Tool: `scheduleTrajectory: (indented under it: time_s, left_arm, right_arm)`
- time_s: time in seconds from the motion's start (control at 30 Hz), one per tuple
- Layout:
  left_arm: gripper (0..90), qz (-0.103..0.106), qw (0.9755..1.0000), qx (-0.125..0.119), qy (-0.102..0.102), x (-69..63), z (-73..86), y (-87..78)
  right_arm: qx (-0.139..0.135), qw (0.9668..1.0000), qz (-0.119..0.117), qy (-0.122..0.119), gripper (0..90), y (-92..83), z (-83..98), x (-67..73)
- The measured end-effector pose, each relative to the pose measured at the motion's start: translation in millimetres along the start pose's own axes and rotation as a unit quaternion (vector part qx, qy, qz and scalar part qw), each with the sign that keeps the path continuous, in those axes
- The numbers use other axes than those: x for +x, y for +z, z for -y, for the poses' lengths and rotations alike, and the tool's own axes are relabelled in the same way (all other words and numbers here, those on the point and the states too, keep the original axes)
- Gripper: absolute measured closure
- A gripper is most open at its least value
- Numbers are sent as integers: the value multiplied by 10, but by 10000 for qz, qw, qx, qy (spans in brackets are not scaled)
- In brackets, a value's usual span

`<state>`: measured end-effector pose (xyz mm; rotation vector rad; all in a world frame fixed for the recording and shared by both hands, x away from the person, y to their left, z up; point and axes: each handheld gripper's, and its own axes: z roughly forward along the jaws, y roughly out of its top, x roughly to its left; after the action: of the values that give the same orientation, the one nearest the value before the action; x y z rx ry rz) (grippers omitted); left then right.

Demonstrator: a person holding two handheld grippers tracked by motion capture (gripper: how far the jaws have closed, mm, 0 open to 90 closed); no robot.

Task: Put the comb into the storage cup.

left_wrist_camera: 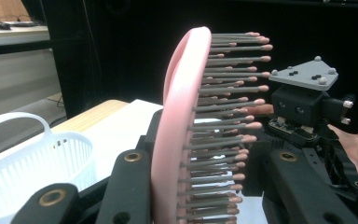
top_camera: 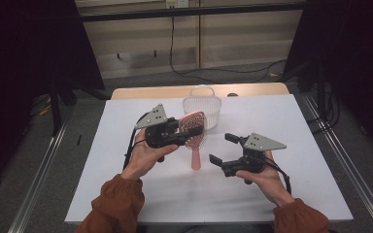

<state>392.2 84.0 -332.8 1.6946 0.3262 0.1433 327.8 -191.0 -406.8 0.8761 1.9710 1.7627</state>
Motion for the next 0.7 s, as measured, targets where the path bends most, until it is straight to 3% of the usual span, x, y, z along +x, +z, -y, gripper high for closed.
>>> scheduleTrajectory:
  time_s: [0.17,0.4,0.57,0.7]
  left_arm:
    - [643,-127,9999,-57,-20,16,-14,-35]
    - [643,-253,9996,-83,-48,43,-36,-97]
    - [643,-336,9994,-57,-46,51,-40,-104]
    - [643,-365,9993,-58,-42,58,-54,-119]
  right_arm:
    - [40,9995,257,-188,15,-9,4,6]
    - [-154,9979,587,-229,15,-101,36,-2]
    - [-169,9940,983,-440,0,-167,78,-10]
    - [-248,9912,1236,-403,0,-225,110,-21]
